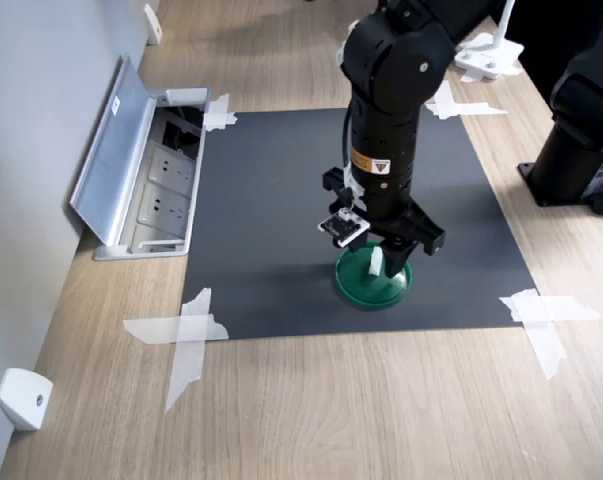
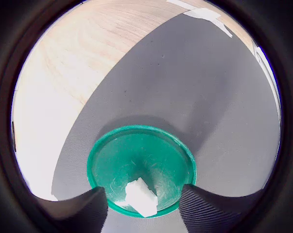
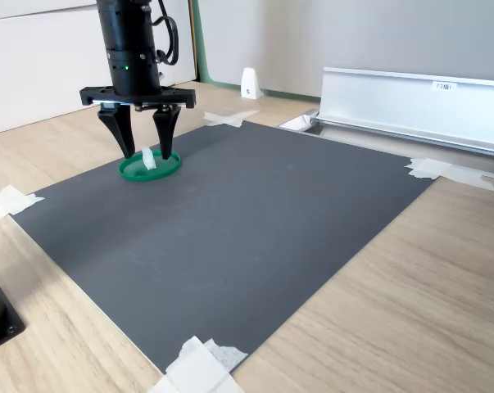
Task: Grasp a white terminal and put it on the green lid.
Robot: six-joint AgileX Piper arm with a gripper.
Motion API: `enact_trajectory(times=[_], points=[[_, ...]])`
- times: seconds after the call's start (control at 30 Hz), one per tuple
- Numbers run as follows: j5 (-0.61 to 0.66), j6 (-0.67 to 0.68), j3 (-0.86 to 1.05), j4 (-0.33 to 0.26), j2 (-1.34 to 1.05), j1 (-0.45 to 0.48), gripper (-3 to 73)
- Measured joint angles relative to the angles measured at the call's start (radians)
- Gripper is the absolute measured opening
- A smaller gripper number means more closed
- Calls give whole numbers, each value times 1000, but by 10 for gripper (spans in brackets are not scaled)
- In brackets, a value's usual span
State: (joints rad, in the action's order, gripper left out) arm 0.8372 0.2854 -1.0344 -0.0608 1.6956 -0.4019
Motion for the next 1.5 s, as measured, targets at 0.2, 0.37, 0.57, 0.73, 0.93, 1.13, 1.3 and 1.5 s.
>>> enact_trajectory(times=[0.2,0.37,0.57,0.73,0.93,1.13,1.3,1.5], points=[[0,-16,1,0,-89,22,594],[-14,-16,1,-22,-220,110,332],[-77,-20,2,-27,-384,275,25],[-179,-64,2,-34,-503,406,-4],[-362,-77,78,-34,-669,535,-5],[-349,-96,157,-34,-792,555,-7],[-343,-148,266,-35,-930,556,-6],[-394,-162,513,-28,-1182,556,-7]])
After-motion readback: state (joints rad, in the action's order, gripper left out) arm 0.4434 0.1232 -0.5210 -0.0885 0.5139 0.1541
